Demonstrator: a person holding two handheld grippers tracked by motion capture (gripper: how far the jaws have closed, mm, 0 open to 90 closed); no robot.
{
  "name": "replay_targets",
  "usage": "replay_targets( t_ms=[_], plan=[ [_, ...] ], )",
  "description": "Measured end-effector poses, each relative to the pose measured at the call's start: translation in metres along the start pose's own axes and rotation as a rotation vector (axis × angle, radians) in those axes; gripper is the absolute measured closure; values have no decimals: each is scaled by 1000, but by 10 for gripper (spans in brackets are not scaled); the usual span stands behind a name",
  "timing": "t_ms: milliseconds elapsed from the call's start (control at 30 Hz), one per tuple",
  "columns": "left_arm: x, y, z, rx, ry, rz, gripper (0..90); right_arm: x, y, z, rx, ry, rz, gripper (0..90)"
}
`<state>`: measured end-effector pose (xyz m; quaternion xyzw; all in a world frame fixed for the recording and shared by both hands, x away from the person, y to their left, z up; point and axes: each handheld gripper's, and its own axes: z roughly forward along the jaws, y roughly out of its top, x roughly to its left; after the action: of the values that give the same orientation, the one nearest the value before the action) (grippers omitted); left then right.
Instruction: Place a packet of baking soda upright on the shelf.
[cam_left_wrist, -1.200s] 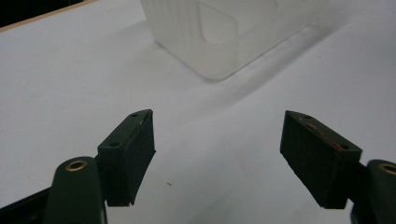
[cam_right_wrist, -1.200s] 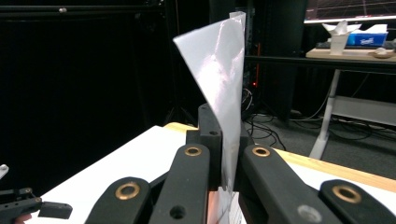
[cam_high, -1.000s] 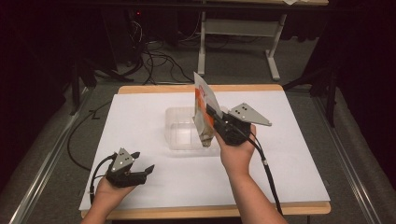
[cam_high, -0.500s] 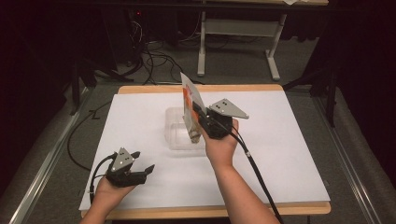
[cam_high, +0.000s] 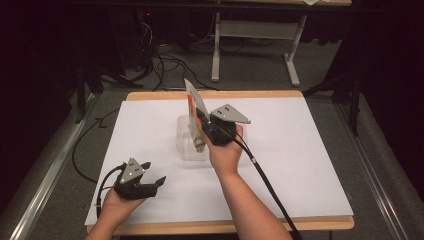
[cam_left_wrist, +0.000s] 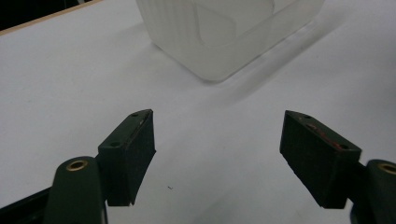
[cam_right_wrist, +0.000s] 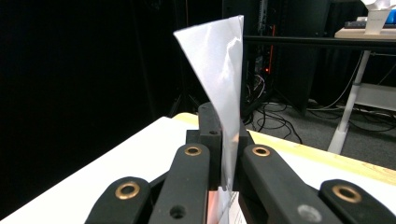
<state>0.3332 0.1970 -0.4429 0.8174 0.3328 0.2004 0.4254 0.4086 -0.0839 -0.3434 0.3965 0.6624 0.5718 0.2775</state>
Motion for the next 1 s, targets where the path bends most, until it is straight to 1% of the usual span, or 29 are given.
replay_targets(
  t_ms=[100,167,300,433,500,767,900,1000],
  plan=[
    [0,0,0,2,2,0,268,-1,0,1,2,-6,1,900],
    [0,0,0,3,1,-1,268,-3,0,2,1,-17,9,900],
    [1,0,0,1,0,1,268,-5,0,4,5,-21,19,900],
    [1,0,1,1,0,0,268,-7,-1,11,10,-29,9,900],
    [1,0,0,0,-2,0,268,-7,-3,18,21,-37,11,900],
    [1,0,1,1,-4,2,268,-6,-13,30,52,-34,1,900],
    [1,0,2,2,-5,3,268,-7,-18,36,75,-30,12,900],
    [0,0,2,3,-2,6,268,-6,-21,38,80,-23,16,900]
  ],
)
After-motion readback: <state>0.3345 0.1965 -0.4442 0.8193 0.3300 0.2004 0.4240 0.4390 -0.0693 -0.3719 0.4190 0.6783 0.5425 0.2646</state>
